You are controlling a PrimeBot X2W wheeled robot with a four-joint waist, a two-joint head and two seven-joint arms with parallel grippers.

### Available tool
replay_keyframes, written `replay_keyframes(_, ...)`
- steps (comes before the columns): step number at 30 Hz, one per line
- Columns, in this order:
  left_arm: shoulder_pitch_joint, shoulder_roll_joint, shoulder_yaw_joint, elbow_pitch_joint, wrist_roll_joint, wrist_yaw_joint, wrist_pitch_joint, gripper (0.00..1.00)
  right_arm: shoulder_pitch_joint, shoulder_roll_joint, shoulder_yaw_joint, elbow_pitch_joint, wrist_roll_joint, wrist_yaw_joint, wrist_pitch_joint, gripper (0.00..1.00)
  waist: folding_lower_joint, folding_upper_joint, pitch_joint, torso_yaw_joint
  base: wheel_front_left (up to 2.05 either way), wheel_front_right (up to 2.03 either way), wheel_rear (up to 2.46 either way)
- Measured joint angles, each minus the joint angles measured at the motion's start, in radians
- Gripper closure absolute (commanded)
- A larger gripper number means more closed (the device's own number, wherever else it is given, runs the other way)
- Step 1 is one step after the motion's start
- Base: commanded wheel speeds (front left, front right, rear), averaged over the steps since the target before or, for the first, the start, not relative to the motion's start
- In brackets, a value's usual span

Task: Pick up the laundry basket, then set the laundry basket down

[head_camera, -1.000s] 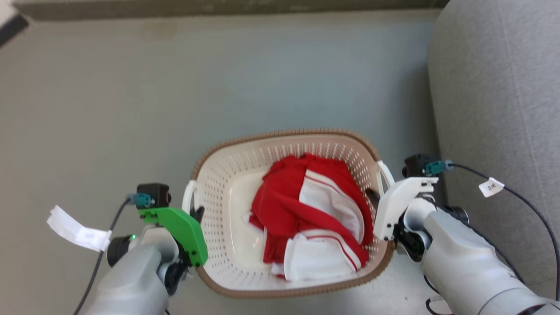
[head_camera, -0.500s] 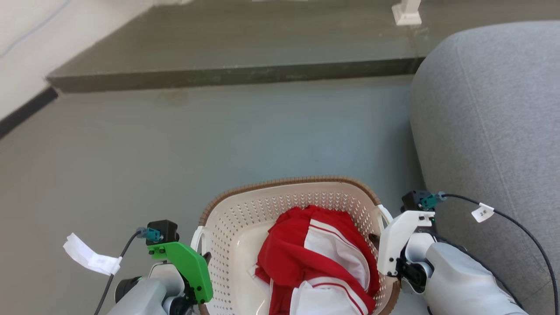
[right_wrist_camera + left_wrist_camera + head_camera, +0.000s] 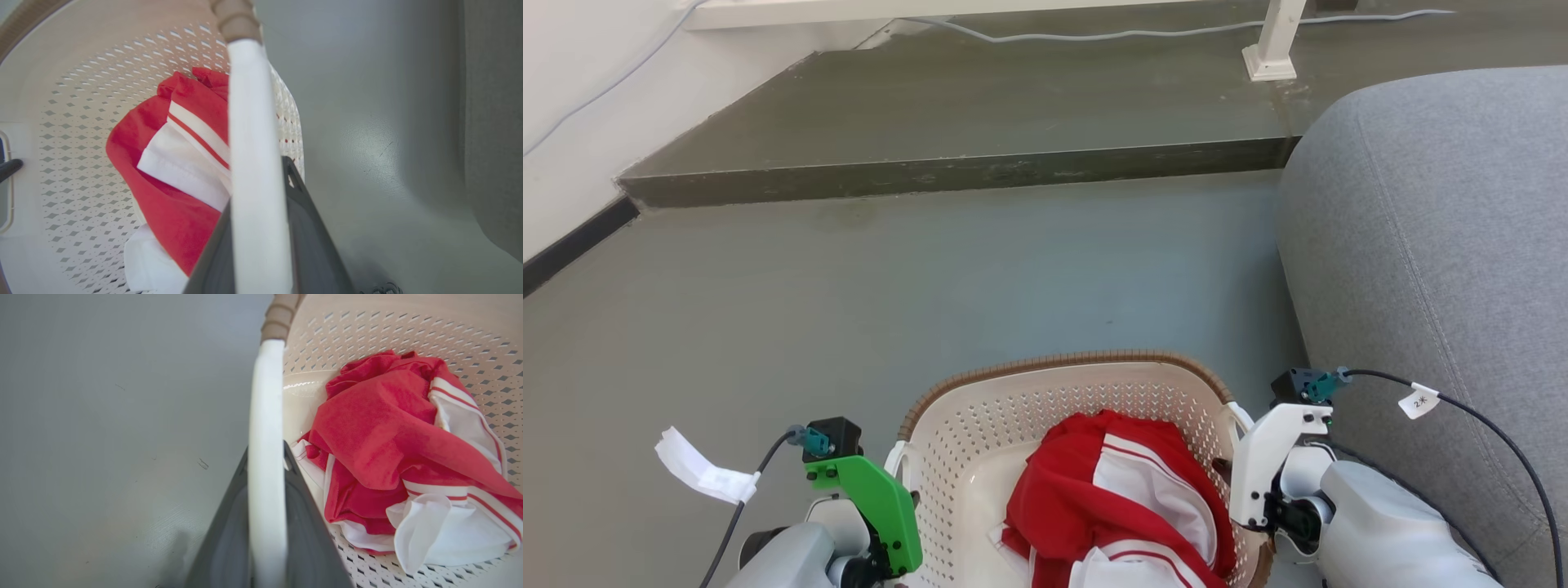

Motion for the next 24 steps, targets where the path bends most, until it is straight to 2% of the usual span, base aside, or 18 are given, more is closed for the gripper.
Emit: replay_keyframes(24,0.0,0.002,-0.023,-0.001,-0.032,0.0,0.038,1.0,0.0,-0.001,0.021,0.014,0.034,-0.001,0.026,1.0,0.0,0.0,-0.004,-0.008,0.0,0.0,0.0)
